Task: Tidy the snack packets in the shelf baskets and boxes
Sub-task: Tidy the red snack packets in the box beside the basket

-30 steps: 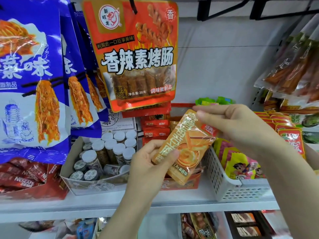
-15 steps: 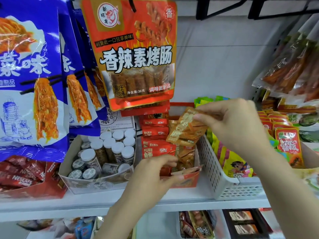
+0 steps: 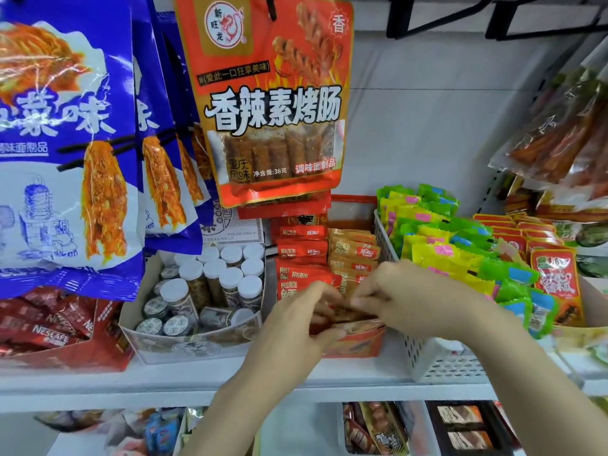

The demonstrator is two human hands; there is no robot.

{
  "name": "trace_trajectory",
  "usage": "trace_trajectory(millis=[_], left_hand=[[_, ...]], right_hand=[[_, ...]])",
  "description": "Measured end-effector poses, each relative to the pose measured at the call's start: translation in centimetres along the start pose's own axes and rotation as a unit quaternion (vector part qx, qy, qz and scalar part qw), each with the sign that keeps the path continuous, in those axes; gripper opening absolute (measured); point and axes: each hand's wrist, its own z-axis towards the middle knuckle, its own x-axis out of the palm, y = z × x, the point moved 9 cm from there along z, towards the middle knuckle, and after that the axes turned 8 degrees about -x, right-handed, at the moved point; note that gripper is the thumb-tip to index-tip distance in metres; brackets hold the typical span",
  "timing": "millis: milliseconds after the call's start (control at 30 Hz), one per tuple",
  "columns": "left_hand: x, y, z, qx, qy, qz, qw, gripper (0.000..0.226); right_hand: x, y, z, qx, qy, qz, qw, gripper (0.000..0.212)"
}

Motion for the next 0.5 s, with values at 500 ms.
trace_trajectory(millis=[500], left_hand=[[0.8,0.3,-0.2,0.041,0.038,0.0,0.998,0.013]], right_hand=[[1.2,-4.2,3.9,0.155,-0.046,-0.081,0.984,0.033]])
